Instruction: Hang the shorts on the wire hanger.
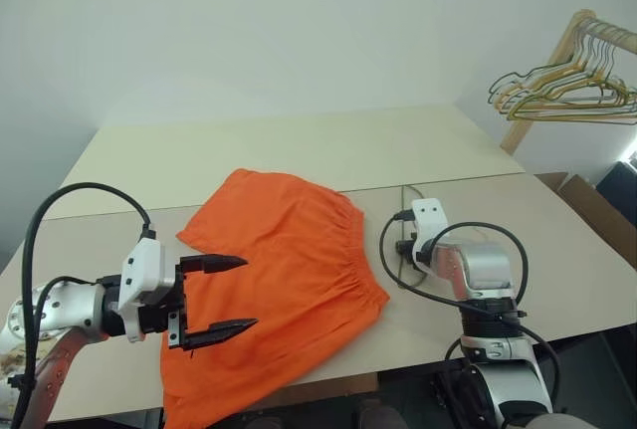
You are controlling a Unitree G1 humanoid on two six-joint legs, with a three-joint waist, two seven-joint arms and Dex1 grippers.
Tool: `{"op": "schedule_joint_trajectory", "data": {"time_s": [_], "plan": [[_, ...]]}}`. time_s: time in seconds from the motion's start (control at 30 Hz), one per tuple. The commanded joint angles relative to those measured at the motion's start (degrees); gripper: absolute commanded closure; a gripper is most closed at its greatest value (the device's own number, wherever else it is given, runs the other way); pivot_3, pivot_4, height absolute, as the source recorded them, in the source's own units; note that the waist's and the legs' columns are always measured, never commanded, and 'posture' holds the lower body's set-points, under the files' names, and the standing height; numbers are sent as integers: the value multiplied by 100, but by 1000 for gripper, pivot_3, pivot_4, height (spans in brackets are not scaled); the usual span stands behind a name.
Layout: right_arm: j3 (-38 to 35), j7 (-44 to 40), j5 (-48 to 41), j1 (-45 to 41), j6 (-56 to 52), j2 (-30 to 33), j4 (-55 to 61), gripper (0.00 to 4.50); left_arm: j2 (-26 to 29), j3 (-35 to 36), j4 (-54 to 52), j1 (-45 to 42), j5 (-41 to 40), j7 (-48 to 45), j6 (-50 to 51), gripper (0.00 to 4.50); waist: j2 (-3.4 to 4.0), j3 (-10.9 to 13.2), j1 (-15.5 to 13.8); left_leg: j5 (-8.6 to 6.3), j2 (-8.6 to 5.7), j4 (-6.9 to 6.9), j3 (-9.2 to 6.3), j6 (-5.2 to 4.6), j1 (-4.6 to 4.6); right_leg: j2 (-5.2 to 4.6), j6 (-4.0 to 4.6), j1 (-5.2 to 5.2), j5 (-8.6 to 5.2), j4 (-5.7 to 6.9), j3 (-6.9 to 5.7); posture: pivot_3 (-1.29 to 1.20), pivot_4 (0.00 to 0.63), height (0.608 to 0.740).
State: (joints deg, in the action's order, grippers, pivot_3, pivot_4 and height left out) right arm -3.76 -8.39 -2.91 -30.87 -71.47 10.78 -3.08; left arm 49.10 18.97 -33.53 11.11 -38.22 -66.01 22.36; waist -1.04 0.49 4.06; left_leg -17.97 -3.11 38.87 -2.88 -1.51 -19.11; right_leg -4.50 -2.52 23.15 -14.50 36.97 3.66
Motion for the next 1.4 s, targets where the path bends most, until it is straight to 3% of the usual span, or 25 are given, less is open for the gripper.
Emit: {"op": "schedule_joint_trajectory", "data": {"time_s": [0.03,0.1,0.37,0.53,0.6,0.77,0.9,1.03,1.2,1.4], "plan": [[135,-10,-67,84,-12,-124,-241,3975,58,15,-125,-26,87,24,-150,0,0,-2,0,0,0,1,0,0,3,1,0,-4,0,-1,0,25,0,740],[126,3,-58,66,40,-124,-299,4487,50,3,-120,-23,130,47,-179,0,6,-9,-2,0,0,1,0,0,6,1,0,-6,0,-1,0,26,0,740],[32,73,2,-30,345,-17,-424,4487,56,-98,-14,-143,267,26,-258,0,6,-26,-4,0,0,1,0,0,16,1,0,-16,0,-4,1,17,0,740],[154,271,293,-171,1458,236,259,4487,-283,-180,165,-700,29,681,81,0,33,-8,-24,0,-5,5,0,-1,5,-4,-4,-10,2,-9,2,3,0,740],[178,61,202,-188,1764,349,746,4487,-660,-281,378,-1248,-194,1541,677,0,60,8,-70,-1,-9,3,-2,-1,-16,-5,-6,13,3,-6,4,0,0,740],[414,-460,99,2,3061,579,1615,4487,-1975,-426,934,-2490,-837,3245,1593,0,49,3,-126,0,-8,6,-3,0,-34,-1,-11,38,6,8,5,-2,0,740],[1180,-942,599,388,4839,1024,1910,4487,-2648,-553,1133,-3139,-1130,3821,1843,0,29,5,-134,0,-11,10,-3,0,-31,-3,-16,29,9,1,6,-15,0,740],[1582,-1134,641,646,6001,945,2235,4487,-3331,-404,1287,-3578,-1708,4245,1796,0,26,7,-141,4,-10,11,1,7,-27,-1,-16,21,9,-9,11,-21,0,740],[1843,-1240,683,796,6459,733,2458,4487,-3593,-63,1565,-3944,-2388,4565,1822,0,23,8,-136,19,-5,11,2,33,-23,6,-15,19,9,-10,15,-11,0,740],[1927,-1299,819,780,6615,587,2440,4487,-3577,-68,1677,-4104,-2628,4752,1840,0,-4,11,-172,28,-9,14,-3,48,-18,5,-15,8,9,-17,11,-11,0,740]]}}
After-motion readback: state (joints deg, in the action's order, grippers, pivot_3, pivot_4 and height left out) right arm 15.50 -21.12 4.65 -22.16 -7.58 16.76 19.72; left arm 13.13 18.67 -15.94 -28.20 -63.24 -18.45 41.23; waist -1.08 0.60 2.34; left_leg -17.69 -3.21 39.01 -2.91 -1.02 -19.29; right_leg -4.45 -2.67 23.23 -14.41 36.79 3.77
